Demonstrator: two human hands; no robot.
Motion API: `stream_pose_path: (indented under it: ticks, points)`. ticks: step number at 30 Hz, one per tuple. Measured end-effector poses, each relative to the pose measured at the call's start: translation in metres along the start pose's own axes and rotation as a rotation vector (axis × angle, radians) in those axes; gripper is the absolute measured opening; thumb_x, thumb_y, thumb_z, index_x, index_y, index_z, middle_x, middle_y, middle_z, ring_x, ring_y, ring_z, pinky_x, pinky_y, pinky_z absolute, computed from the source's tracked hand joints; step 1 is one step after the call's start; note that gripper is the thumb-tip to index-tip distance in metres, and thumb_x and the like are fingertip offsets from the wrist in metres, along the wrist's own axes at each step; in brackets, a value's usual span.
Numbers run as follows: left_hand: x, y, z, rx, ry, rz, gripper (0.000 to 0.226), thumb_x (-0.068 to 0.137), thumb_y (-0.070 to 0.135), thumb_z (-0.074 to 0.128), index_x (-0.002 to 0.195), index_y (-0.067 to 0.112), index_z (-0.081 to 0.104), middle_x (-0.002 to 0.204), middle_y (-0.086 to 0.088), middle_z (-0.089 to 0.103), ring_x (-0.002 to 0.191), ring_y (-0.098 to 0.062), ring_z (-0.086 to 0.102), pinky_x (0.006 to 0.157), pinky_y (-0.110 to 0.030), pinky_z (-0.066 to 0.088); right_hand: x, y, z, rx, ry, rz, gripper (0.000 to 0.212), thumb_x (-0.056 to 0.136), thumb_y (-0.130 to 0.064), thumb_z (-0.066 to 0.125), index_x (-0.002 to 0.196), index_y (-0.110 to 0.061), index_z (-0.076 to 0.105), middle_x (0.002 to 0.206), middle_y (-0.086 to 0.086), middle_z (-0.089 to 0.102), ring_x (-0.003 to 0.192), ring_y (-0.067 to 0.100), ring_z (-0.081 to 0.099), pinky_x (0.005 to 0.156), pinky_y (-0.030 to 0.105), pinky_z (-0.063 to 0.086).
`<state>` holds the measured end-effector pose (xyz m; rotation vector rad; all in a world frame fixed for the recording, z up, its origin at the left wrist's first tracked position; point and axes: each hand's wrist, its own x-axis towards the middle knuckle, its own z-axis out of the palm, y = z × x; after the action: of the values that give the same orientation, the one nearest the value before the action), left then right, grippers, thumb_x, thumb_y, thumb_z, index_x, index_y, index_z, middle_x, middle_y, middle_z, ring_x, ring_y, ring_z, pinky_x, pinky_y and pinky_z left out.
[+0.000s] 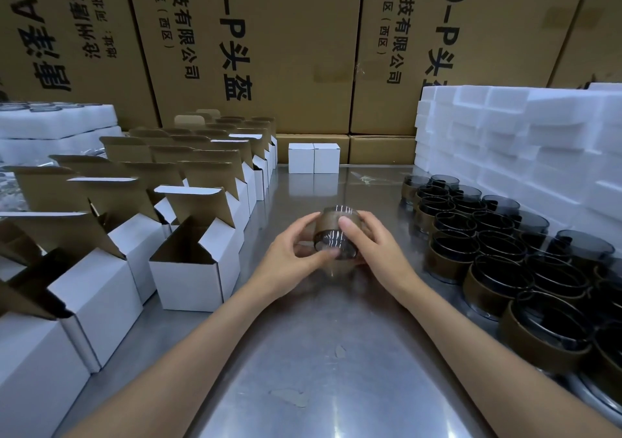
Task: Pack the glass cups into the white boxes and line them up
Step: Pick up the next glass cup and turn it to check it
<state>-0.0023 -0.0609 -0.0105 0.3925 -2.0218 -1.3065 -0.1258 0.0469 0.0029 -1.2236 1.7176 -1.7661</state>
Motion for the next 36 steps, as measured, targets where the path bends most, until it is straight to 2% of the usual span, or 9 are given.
stream_pose_path:
  ticks: [5,8,12,14,17,20,25,31,36]
  points:
    - [-0.001,0.003,0.000,0.001,0.096,-0.152,0.060,0.056,0.062,0.076,0.095,0.018,0.066,0.077,0.000,0.073,0.070,-0.011,0.067,0.083,-0.036,0.054,-0.003,-0.007,-0.001,-0.010,-0.085,0.068,0.074,0.071,-0.067,0.047,0.110,-0.006,0.063,0.096,0.016,0.067,0.079,0.027,0.063,0.075,0.041,0.051]
    - [0.001,0.004,0.001,-0.009,0.127,-0.224,0.072,0.049,0.075,0.067,0.087,0.014,0.064,0.071,0.001,0.073,0.063,-0.011,0.067,0.086,-0.041,0.055,-0.002,-0.007,-0.001,-0.034,-0.106,0.084,0.054,0.085,-0.051,0.052,0.107,-0.003,0.063,0.077,0.009,0.062,0.066,0.012,0.059,0.068,0.028,0.048]
    - [0.002,0.002,0.000,0.027,0.138,-0.234,0.073,0.049,0.078,0.066,0.087,0.016,0.064,0.070,0.002,0.073,0.066,-0.012,0.069,0.088,-0.044,0.055,-0.002,-0.005,-0.001,-0.035,-0.114,0.100,0.041,0.093,-0.039,0.052,0.104,-0.001,0.064,0.080,0.008,0.063,0.067,0.012,0.060,0.068,0.025,0.049]
    - [0.002,0.001,0.000,0.022,0.137,-0.209,0.068,0.050,0.075,0.068,0.091,0.020,0.065,0.074,0.004,0.073,0.071,-0.011,0.069,0.088,-0.043,0.055,-0.003,-0.005,-0.002,-0.023,-0.118,0.092,0.036,0.093,-0.036,0.054,0.106,-0.004,0.064,0.089,0.005,0.068,0.080,0.016,0.065,0.076,0.030,0.052]
    - [0.002,-0.001,-0.003,0.009,0.086,-0.124,0.052,0.067,0.059,0.076,0.108,0.031,0.061,0.102,0.012,0.070,0.095,0.002,0.064,0.092,-0.028,0.052,-0.002,-0.004,-0.005,0.012,-0.121,0.067,0.028,0.089,-0.023,0.064,0.116,-0.016,0.060,0.111,0.004,0.068,0.103,0.017,0.066,0.087,0.033,0.055]
    - [0.002,-0.002,-0.005,-0.027,0.000,-0.034,0.048,0.084,0.027,0.071,0.125,0.034,0.048,0.122,0.013,0.060,0.113,0.011,0.053,0.087,-0.009,0.045,0.000,-0.004,-0.010,0.054,-0.143,0.053,0.043,0.081,-0.009,0.072,0.115,-0.030,0.057,0.113,-0.002,0.068,0.101,0.004,0.065,0.077,0.017,0.052]
    - [0.004,-0.006,-0.004,-0.054,-0.034,0.046,0.052,0.085,0.014,0.069,0.121,0.041,0.045,0.126,0.014,0.056,0.121,-0.003,0.052,0.088,-0.013,0.045,0.001,-0.003,-0.015,0.092,-0.198,0.050,0.060,0.078,-0.002,0.074,0.124,-0.034,0.053,0.119,0.002,0.067,0.107,0.011,0.065,0.080,0.019,0.052]
    - [0.003,-0.009,-0.002,0.111,-0.013,0.086,0.064,0.087,0.012,0.068,0.132,0.042,0.035,0.130,0.024,0.043,0.119,0.009,0.047,0.092,-0.008,0.041,0.003,0.001,-0.014,0.016,-0.164,0.016,0.066,0.076,-0.005,0.076,0.126,-0.038,0.050,0.115,0.005,0.068,0.107,0.017,0.064,0.091,0.025,0.050]
    - [0.001,-0.007,0.000,0.310,0.014,0.256,0.068,0.084,0.004,0.067,0.133,0.039,0.035,0.132,0.012,0.044,0.123,0.001,0.044,0.102,-0.013,0.037,0.003,0.001,-0.011,-0.129,-0.171,-0.058,0.074,0.074,-0.007,0.079,0.131,-0.038,0.043,0.120,0.004,0.061,0.110,0.014,0.058,0.087,0.013,0.045]
